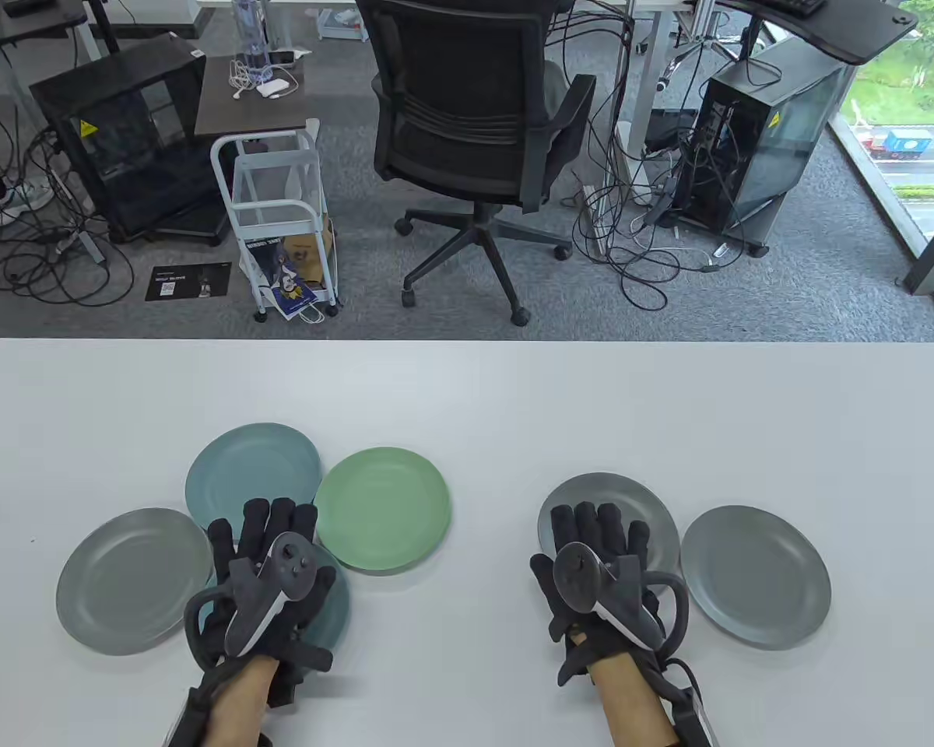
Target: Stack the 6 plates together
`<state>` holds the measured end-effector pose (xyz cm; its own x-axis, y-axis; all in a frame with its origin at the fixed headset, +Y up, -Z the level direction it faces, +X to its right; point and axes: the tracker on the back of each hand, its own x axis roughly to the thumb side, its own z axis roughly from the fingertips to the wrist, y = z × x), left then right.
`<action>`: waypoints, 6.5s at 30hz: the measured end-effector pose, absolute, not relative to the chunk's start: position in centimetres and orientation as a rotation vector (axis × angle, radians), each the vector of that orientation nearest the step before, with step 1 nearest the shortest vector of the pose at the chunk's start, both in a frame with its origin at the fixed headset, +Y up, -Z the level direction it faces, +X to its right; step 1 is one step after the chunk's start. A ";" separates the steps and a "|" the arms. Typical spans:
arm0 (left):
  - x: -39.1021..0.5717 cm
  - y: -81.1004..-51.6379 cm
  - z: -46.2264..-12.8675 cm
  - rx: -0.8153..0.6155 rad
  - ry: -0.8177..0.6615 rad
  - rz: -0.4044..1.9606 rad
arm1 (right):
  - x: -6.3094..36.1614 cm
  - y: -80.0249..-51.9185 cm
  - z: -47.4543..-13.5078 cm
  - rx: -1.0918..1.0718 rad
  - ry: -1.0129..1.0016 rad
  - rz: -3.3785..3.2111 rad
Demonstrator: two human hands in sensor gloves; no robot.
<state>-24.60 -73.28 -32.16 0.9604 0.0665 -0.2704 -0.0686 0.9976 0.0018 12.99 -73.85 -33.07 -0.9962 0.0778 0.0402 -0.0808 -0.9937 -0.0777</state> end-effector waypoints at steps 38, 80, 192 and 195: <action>-32.5 -75.9 -34.3 -0.276 0.699 0.160 | 14.1 -74.6 -33.0 0.051 0.045 2.911; -35.0 -73.4 -32.2 -0.092 0.589 0.606 | 14.3 -74.3 -32.8 0.055 0.038 2.877; -17.3 -73.6 -32.9 0.162 0.327 -0.002 | 13.7 -74.8 -33.4 -0.122 0.249 3.184; -17.4 -73.8 -32.9 0.153 0.326 0.005 | 13.5 -74.7 -33.3 -0.103 0.205 3.206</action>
